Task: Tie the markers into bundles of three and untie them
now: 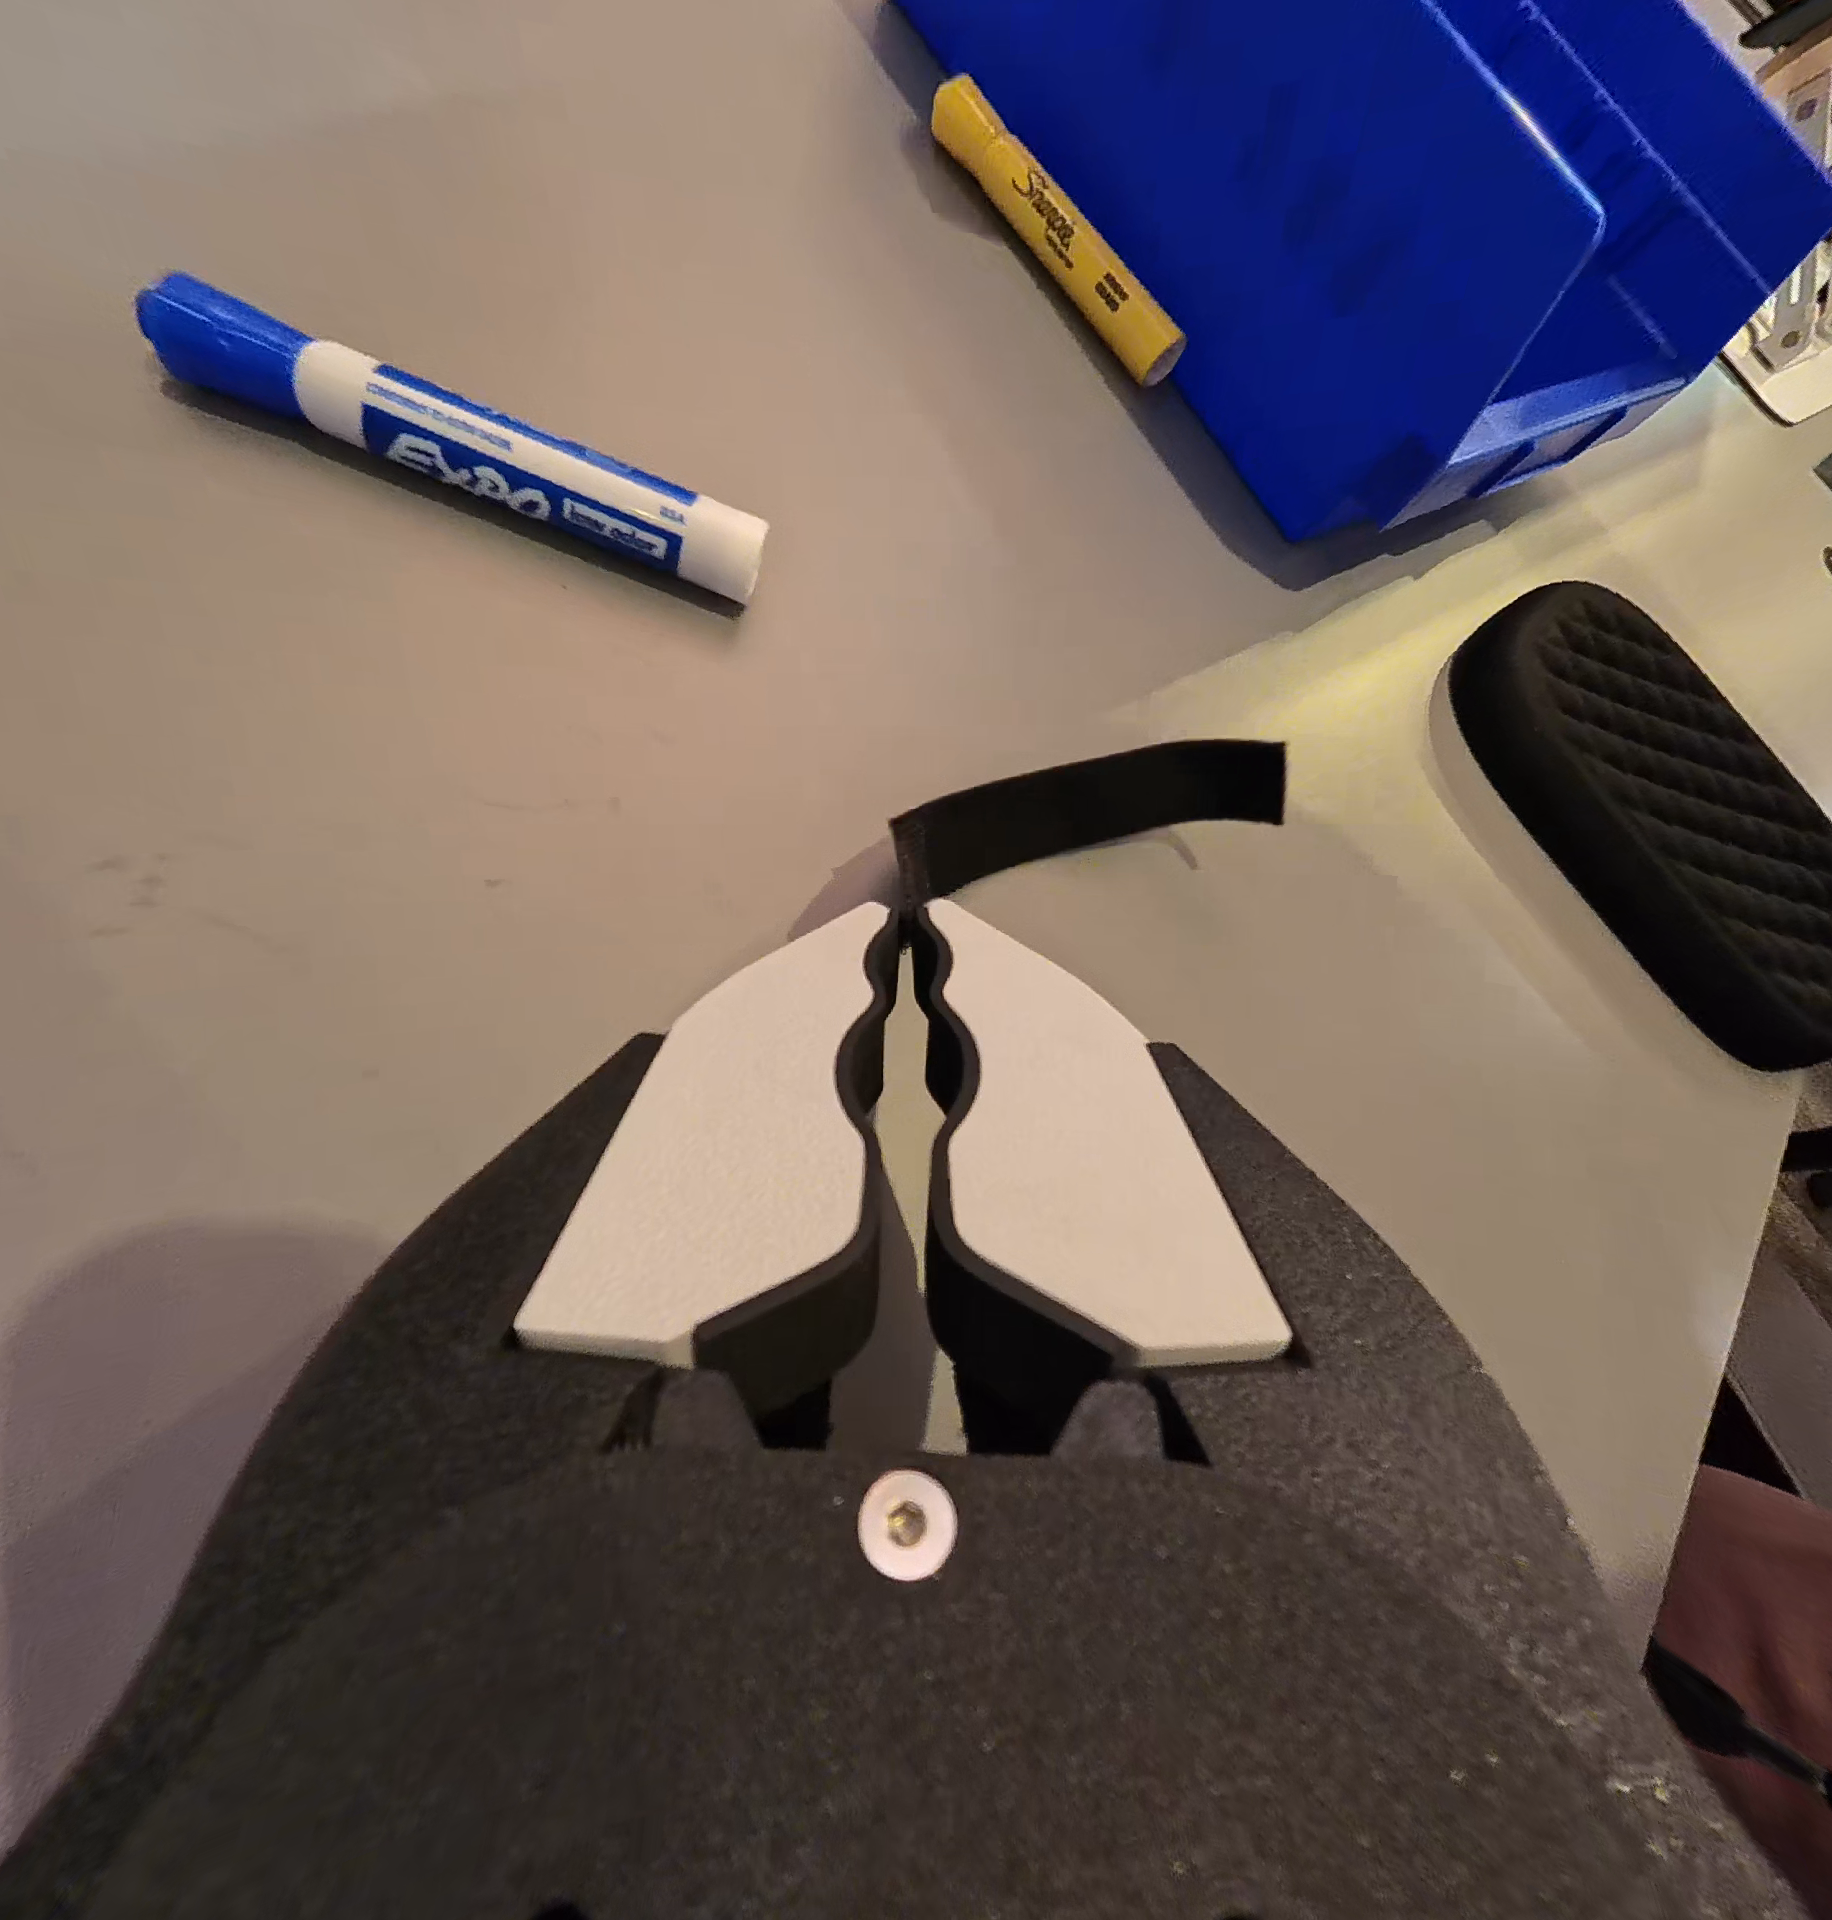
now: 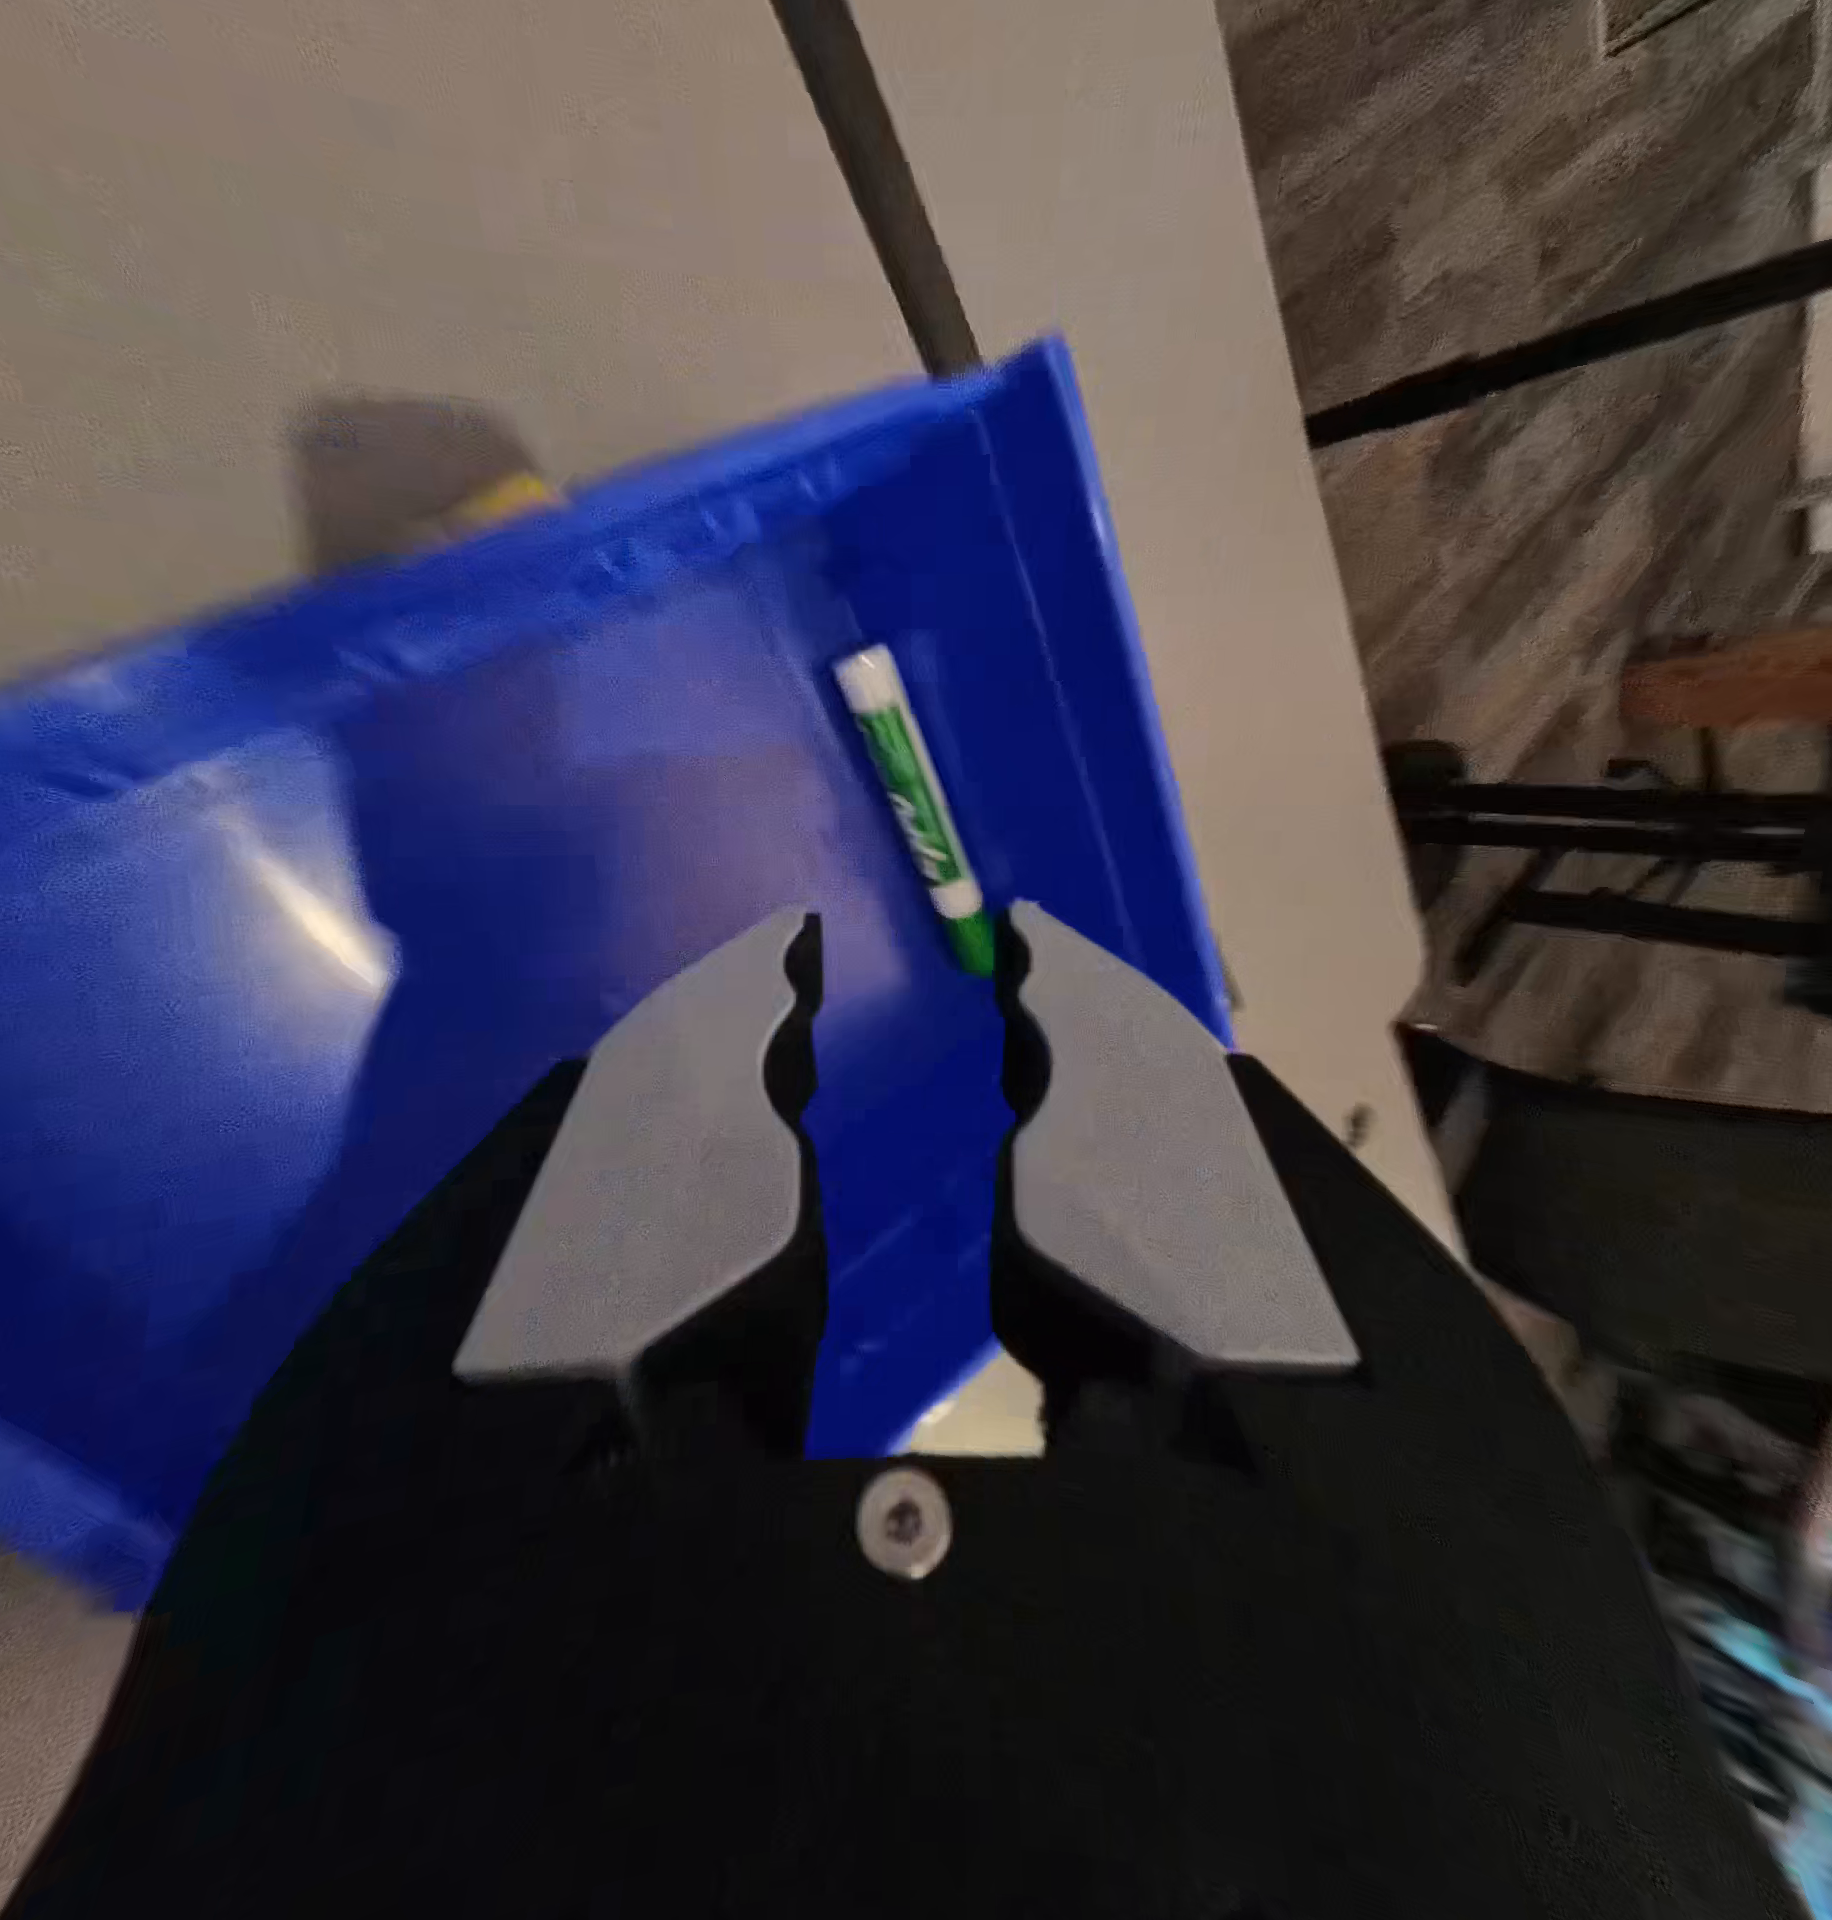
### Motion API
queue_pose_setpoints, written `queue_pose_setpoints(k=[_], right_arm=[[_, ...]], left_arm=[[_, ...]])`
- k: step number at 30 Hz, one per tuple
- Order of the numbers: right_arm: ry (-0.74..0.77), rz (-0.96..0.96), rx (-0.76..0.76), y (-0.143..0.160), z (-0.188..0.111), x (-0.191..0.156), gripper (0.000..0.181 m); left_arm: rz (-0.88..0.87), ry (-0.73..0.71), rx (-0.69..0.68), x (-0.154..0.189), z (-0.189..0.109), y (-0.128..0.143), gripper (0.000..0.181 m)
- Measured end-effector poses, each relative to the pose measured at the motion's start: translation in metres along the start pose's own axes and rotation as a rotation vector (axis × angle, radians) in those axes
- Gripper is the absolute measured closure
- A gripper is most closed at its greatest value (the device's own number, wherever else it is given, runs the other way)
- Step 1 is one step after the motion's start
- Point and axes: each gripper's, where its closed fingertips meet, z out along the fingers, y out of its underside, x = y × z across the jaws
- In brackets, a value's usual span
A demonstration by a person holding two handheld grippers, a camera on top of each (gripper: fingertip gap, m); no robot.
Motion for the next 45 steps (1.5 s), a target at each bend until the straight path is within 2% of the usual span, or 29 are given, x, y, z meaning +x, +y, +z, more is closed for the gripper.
queue_pose_setpoints(k=[2, 4, 7, 12, 16, 19, 21, 26, 29, 35, 38, 45], right_arm=[[-0.128, 0.203, 0.079, -0.040, -0.031, -0.039, 0.148], [-0.222, 0.311, 0.141, -0.082, -0.052, -0.078, 0.149], [-0.161, 0.291, 0.104, -0.113, -0.050, -0.114, 0.149], [-0.100, 0.306, -0.166, -0.100, -0.001, -0.133, 0.147], [-0.001, 0.327, -0.384, -0.080, 0.023, -0.119, 0.136], [-0.087, 0.321, -0.381, -0.094, 0.028, -0.135, 0.139], [-0.083, 0.289, -0.402, -0.096, 0.032, -0.138, 0.142], [-0.049, 0.388, -0.592, -0.066, 0.051, -0.132, 0.136], [-0.086, 0.480, -0.678, -0.053, 0.058, -0.139, 0.139], [-0.162, 0.571, -0.720, -0.048, 0.057, -0.145, 0.144], [-0.275, 0.605, -0.686, -0.052, 0.057, -0.154, 0.158], [-0.384, 0.602, -0.570, -0.062, 0.056, -0.163, 0.147]], left_arm=[[-0.007, 0.002, 0.005, -0.001, -0.002, -0.001, 0.180], [-0.009, 0.013, 0.020, 0.002, -0.004, -0.004, 0.180], [0.019, 0.007, 0.026, 0.005, -0.005, -0.005, 0.180], [0.065, -0.036, 0.009, 0.003, -0.004, -0.002, 0.180], [0.062, -0.021, -0.020, 0.005, 0.001, 0.003, 0.180], [0.069, -0.023, -0.023, 0.006, 0.002, 0.004, 0.180], [0.073, -0.021, -0.026, 0.007, 0.002, 0.004, 0.180], [0.088, -0.020, -0.039, 0.010, 0.004, 0.006, 0.180], [0.098, -0.024, -0.047, 0.010, 0.004, 0.008, 0.180], [0.105, -0.008, -0.051, 0.015, 0.005, 0.008, 0.180], [0.116, -0.010, -0.050, 0.016, 0.004, 0.008, 0.180], [0.113, -0.008, -0.046, 0.016, 0.004, 0.007, 0.180]])
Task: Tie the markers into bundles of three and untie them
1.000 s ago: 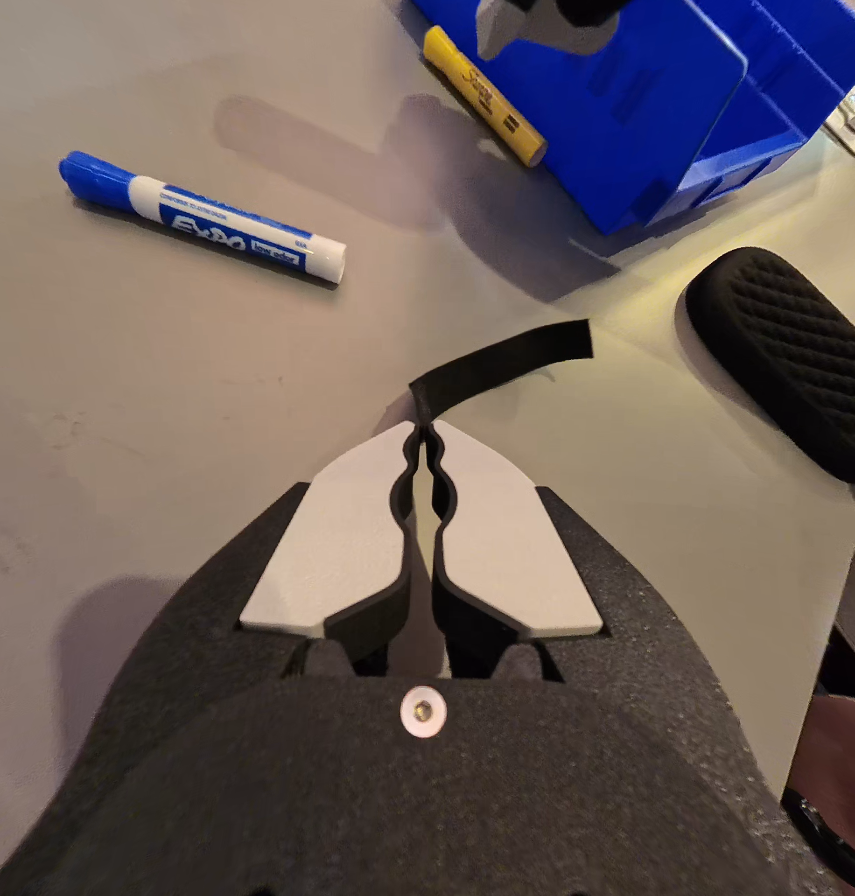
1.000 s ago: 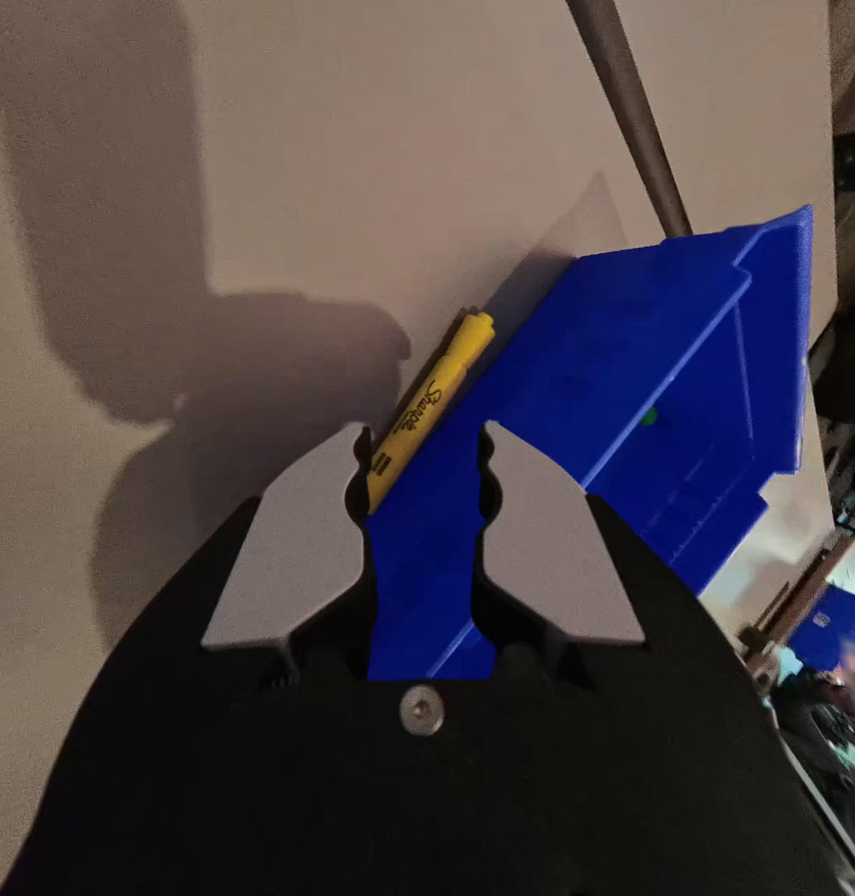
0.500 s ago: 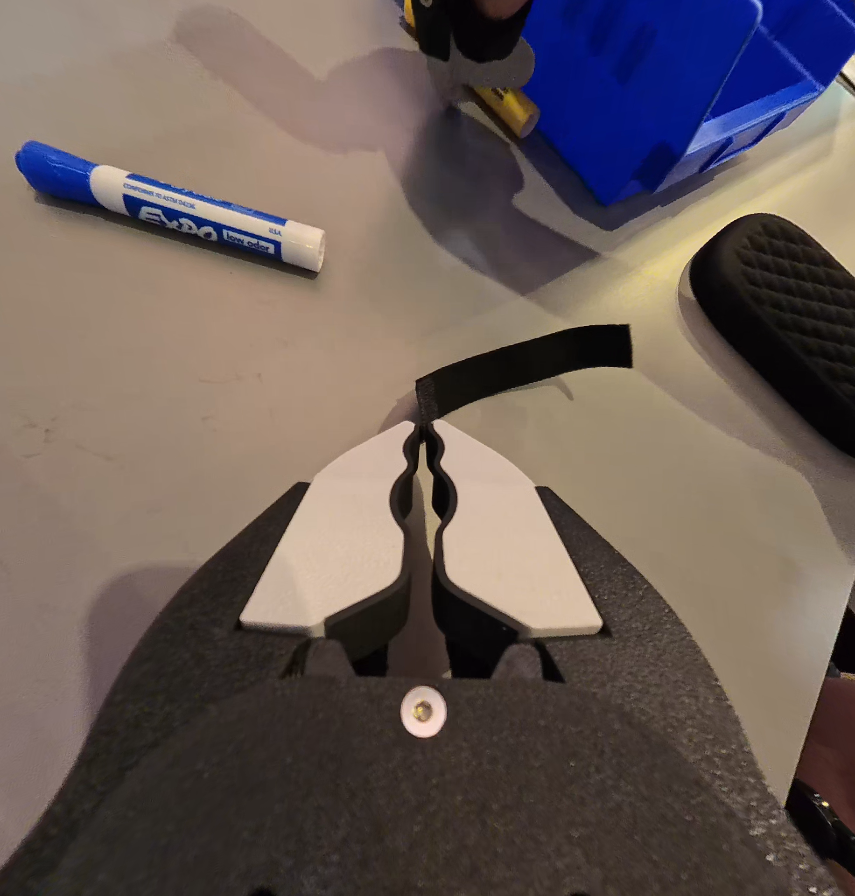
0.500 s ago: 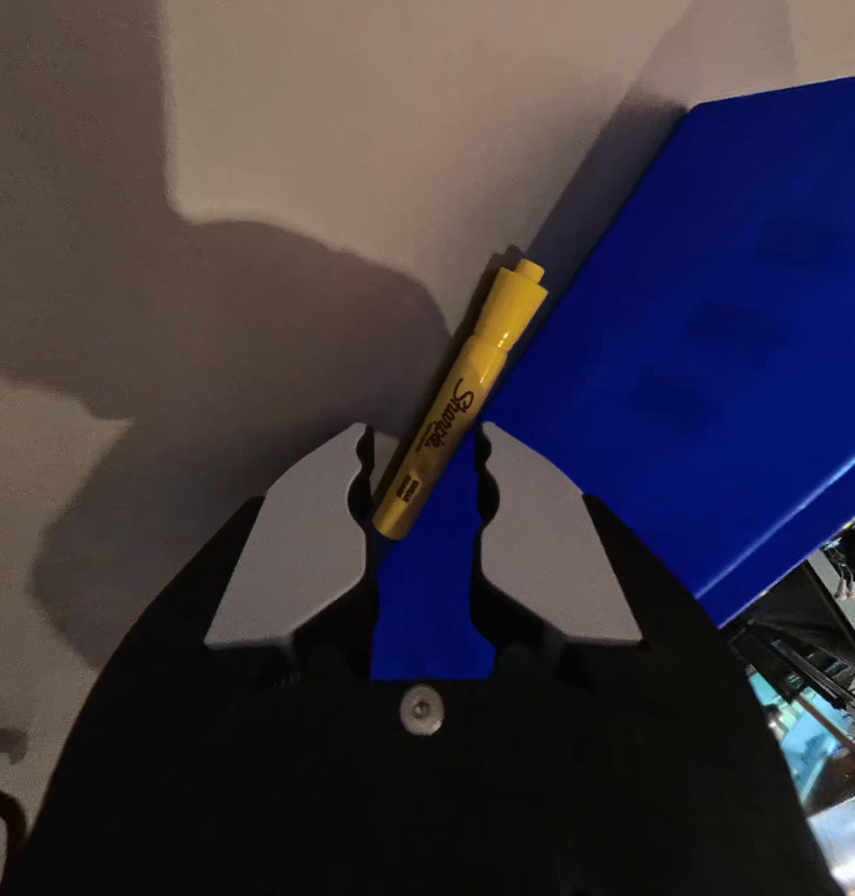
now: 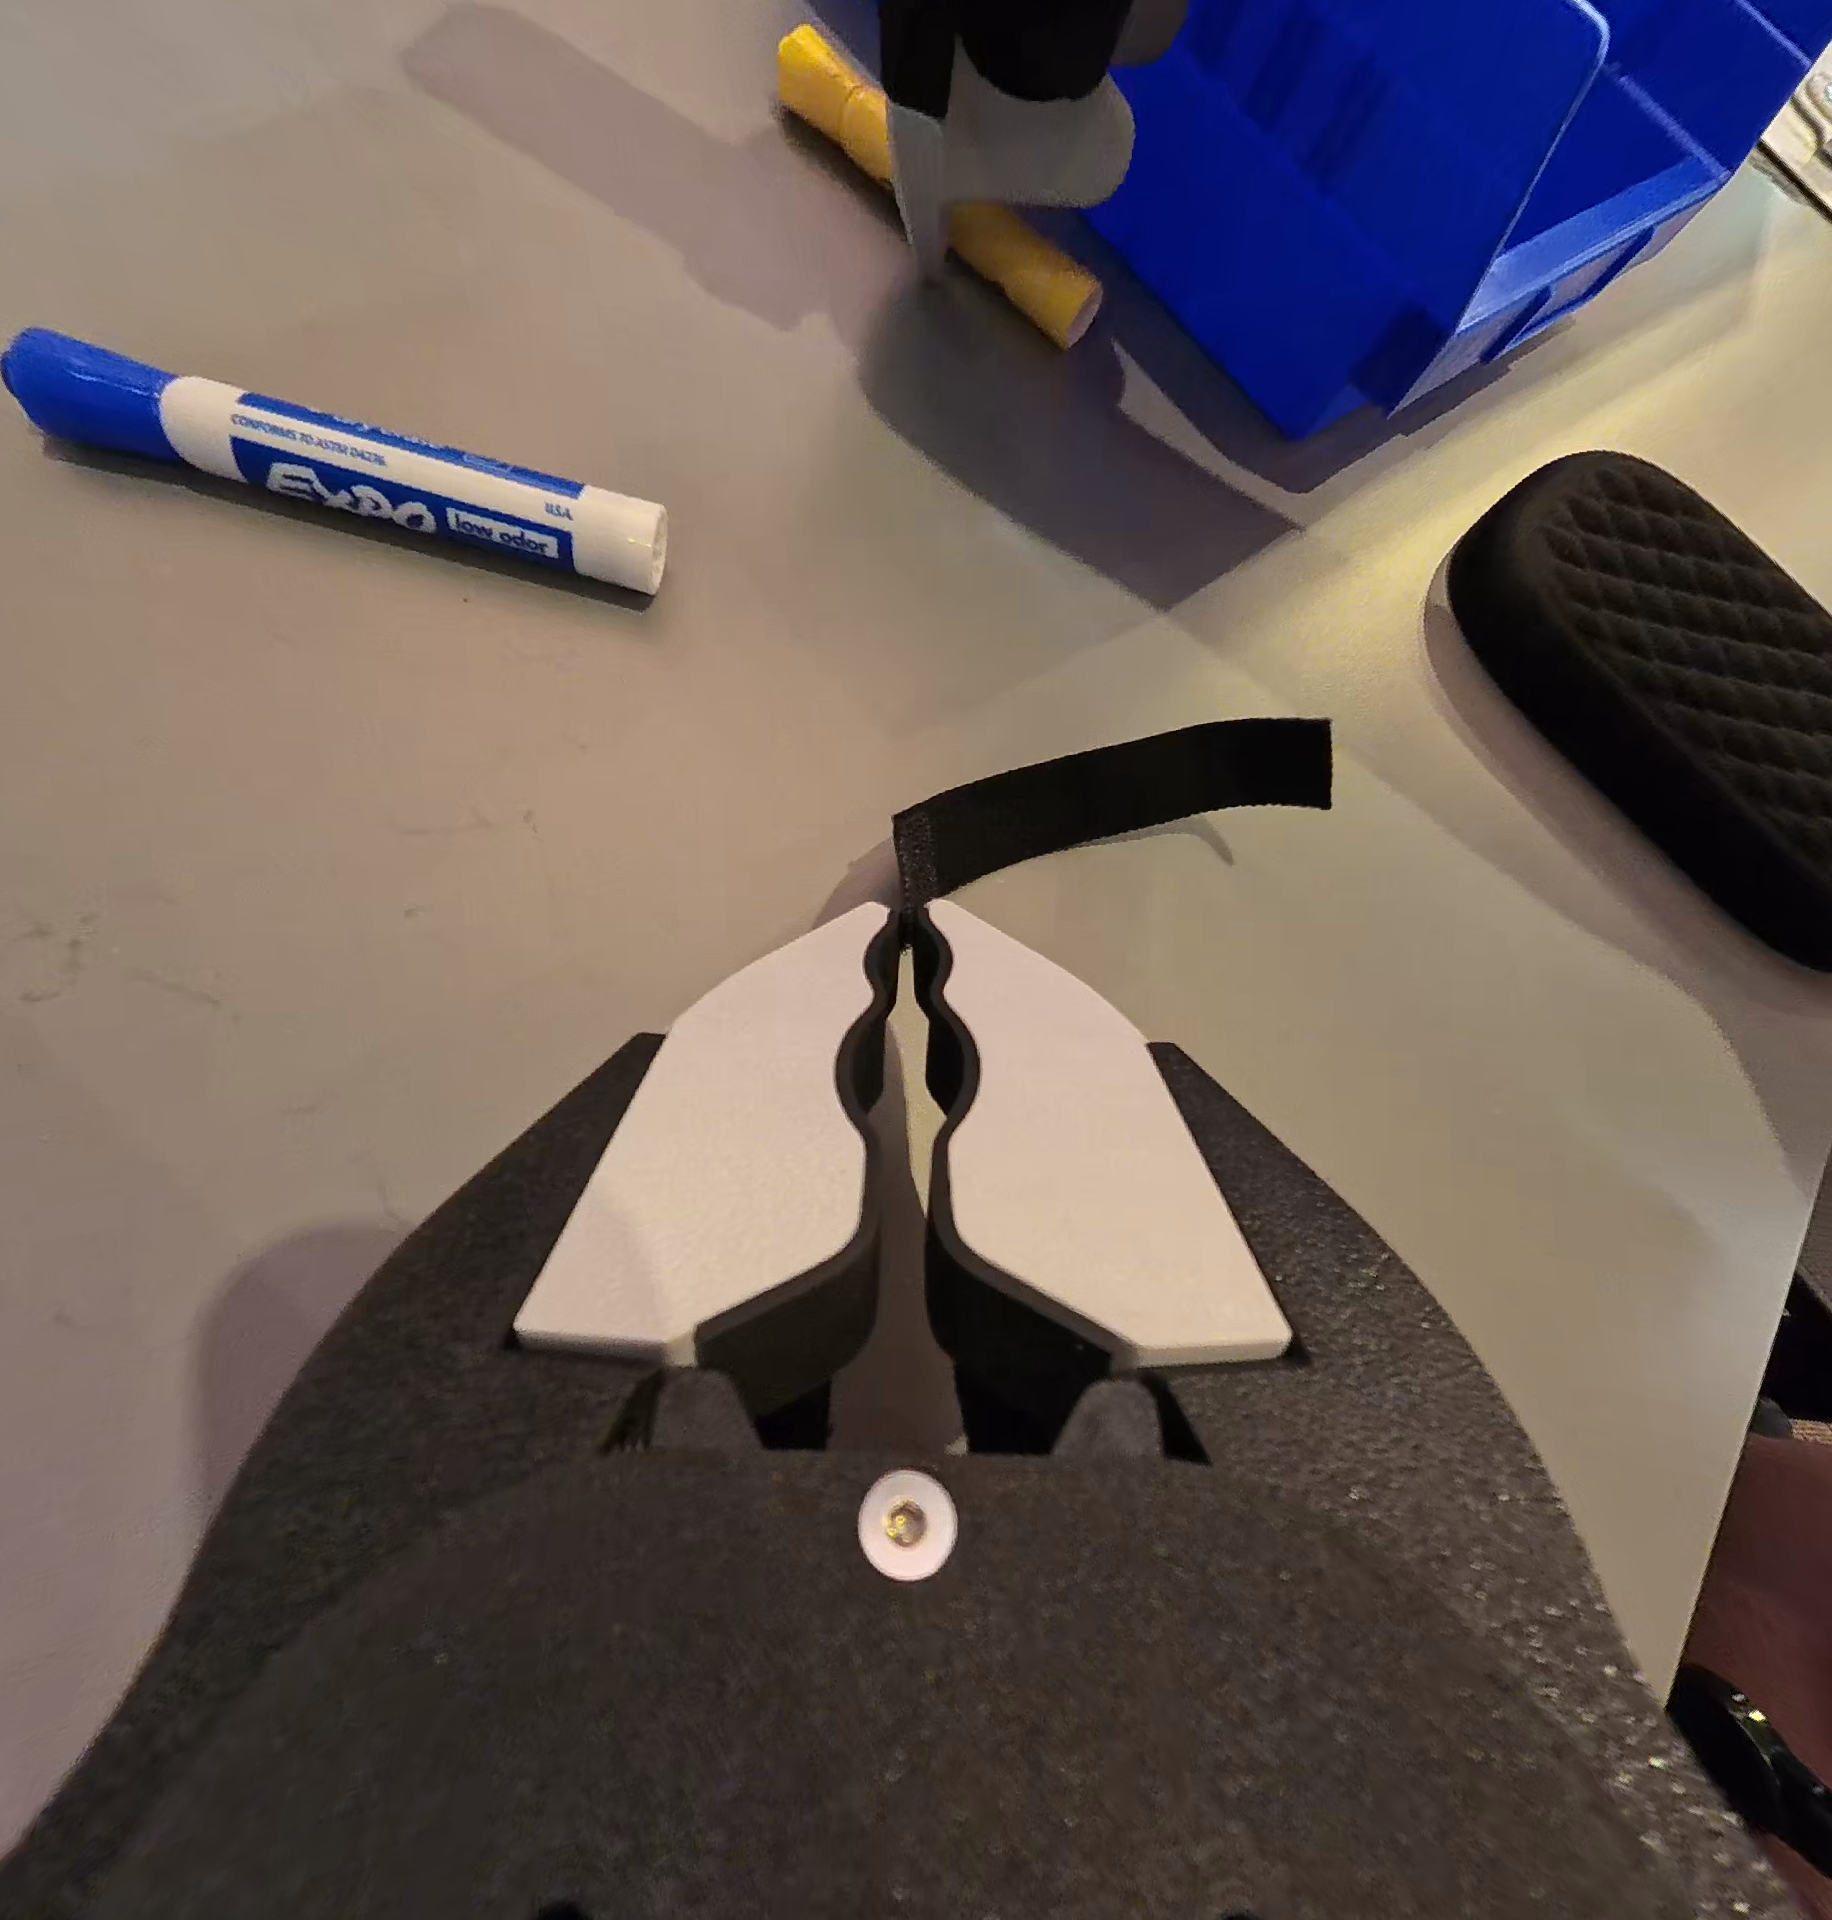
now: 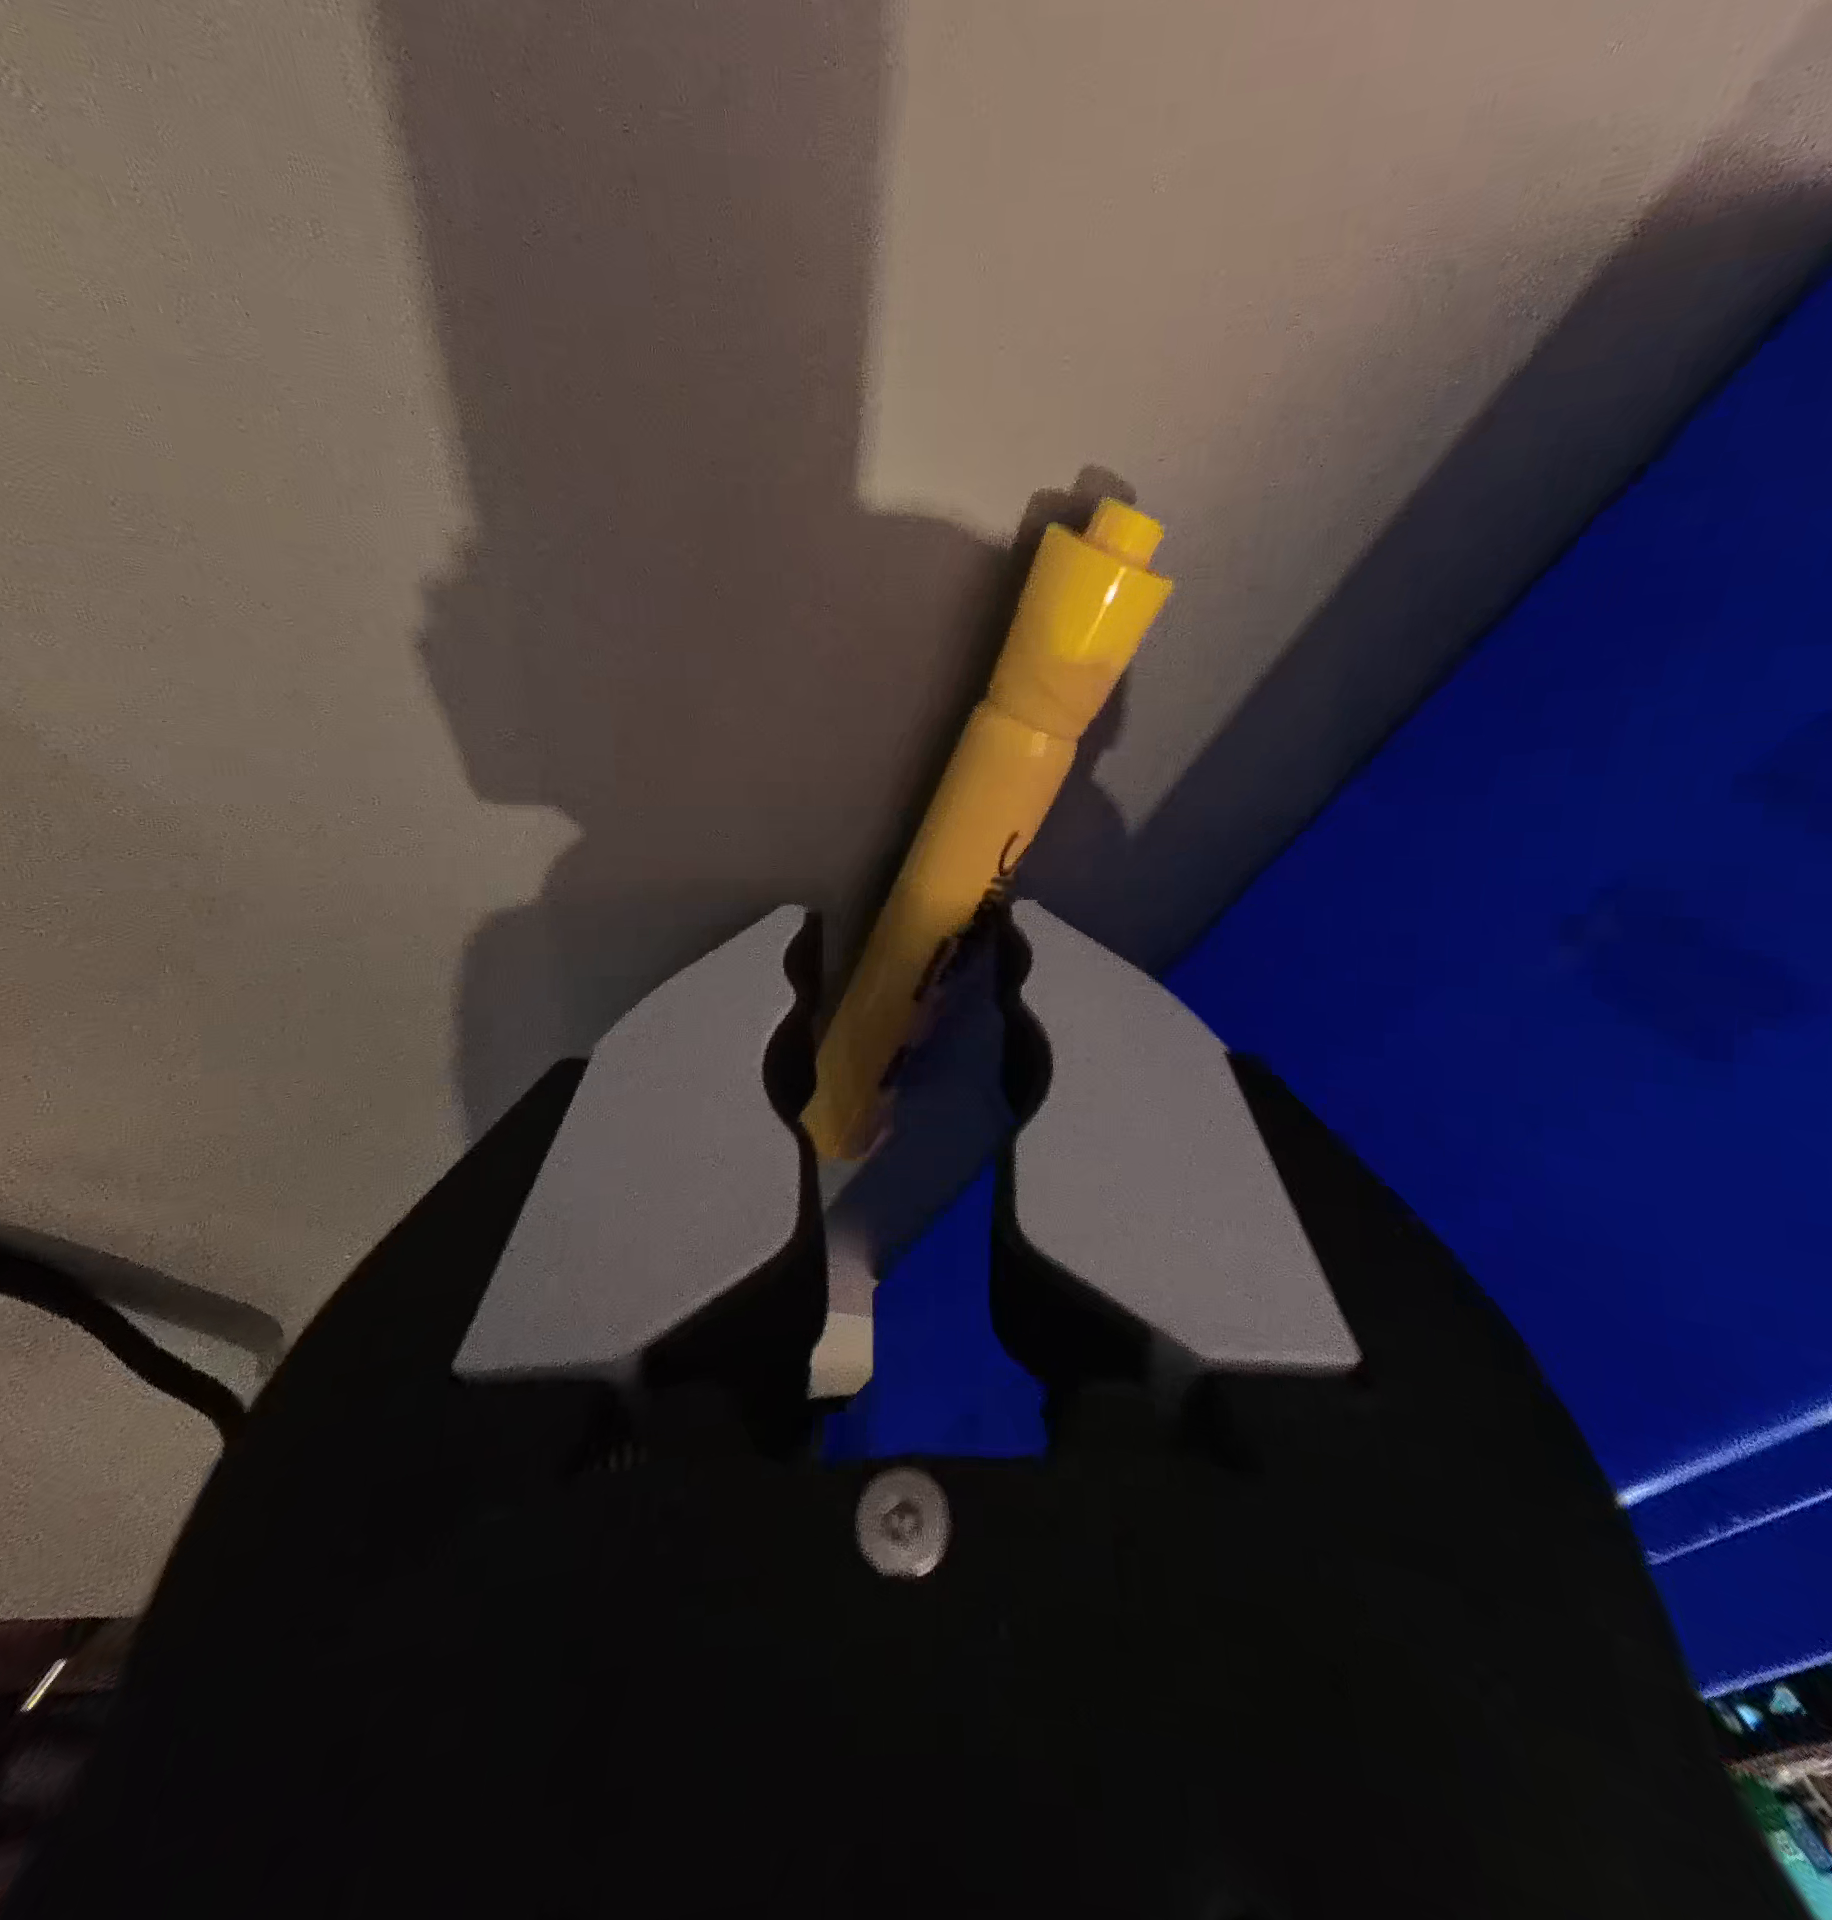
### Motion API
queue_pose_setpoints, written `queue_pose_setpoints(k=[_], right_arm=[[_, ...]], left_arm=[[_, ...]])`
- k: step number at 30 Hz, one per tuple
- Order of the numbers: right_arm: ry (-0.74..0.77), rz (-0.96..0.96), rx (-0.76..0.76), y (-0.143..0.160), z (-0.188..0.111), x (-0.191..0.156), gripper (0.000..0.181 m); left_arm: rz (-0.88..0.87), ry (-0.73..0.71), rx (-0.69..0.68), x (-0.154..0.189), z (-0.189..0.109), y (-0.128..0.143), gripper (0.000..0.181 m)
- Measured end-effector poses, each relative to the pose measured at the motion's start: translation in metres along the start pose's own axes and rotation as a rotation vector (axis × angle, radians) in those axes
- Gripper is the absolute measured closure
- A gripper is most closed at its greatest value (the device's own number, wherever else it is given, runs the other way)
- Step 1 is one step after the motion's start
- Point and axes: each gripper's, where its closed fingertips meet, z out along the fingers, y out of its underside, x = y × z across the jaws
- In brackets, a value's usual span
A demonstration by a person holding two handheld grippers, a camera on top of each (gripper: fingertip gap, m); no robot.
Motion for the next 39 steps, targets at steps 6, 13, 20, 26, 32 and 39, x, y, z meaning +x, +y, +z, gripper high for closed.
queue_pose_setpoints(k=[6, 13, 20, 26, 32, 39], right_arm=[[-0.019, -0.048, -0.007, 0.006, 0.000, -0.011, 0.154], [0.003, -0.108, 0.015, 0.012, -0.004, -0.022, 0.138], [-0.042, -0.122, 0.022, 0.024, -0.003, -0.035, 0.148], [-0.070, -0.147, 0.053, 0.023, -0.002, -0.042, 0.156], [-0.058, -0.184, 0.095, 0.019, -0.004, -0.045, 0.160], [-0.064, -0.209, 0.168, 0.011, -0.012, -0.047, 0.160]], left_arm=[[0.000, -0.004, -0.007, -0.001, 0.001, 0.001, 0.180], [0.004, -0.005, -0.005, -0.001, 0.001, 0.001, 0.180], [0.012, -0.005, -0.013, 0.000, 0.002, 0.002, 0.180], [0.011, -0.007, -0.011, 0.000, 0.002, 0.002, 0.180], [0.016, -0.011, -0.010, -0.001, 0.002, 0.001, 0.180], [0.019, -0.014, -0.010, -0.001, 0.003, 0.001, 0.180]])
